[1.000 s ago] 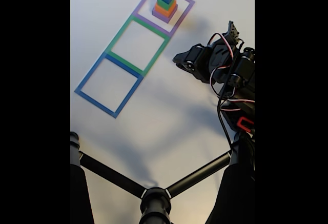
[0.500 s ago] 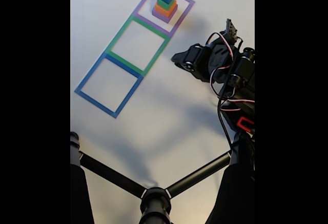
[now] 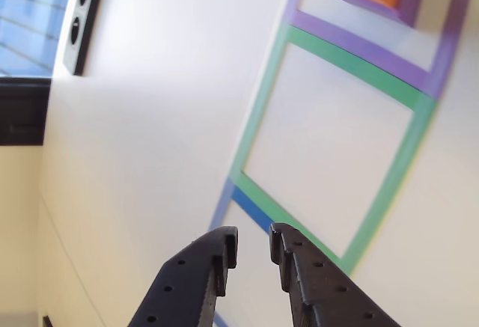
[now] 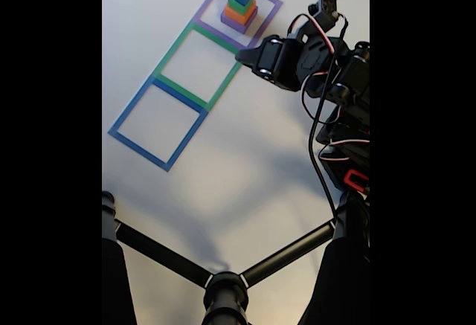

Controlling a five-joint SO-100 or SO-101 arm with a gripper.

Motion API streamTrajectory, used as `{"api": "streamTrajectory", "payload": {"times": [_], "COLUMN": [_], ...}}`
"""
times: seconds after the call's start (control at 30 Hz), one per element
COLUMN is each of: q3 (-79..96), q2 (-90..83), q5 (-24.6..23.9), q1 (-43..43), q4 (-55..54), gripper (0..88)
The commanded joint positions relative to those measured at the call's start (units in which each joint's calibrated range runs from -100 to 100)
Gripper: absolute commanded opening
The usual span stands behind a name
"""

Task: Tower of hanoi

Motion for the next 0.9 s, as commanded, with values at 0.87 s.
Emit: {"api": "streamTrajectory", "payload": {"times": [0.87], "q3": [-50.1], "q2": [14.3], "q5": [150.6], "q1": [17.7], "q4": [20.5], "gripper": [0.9]}}
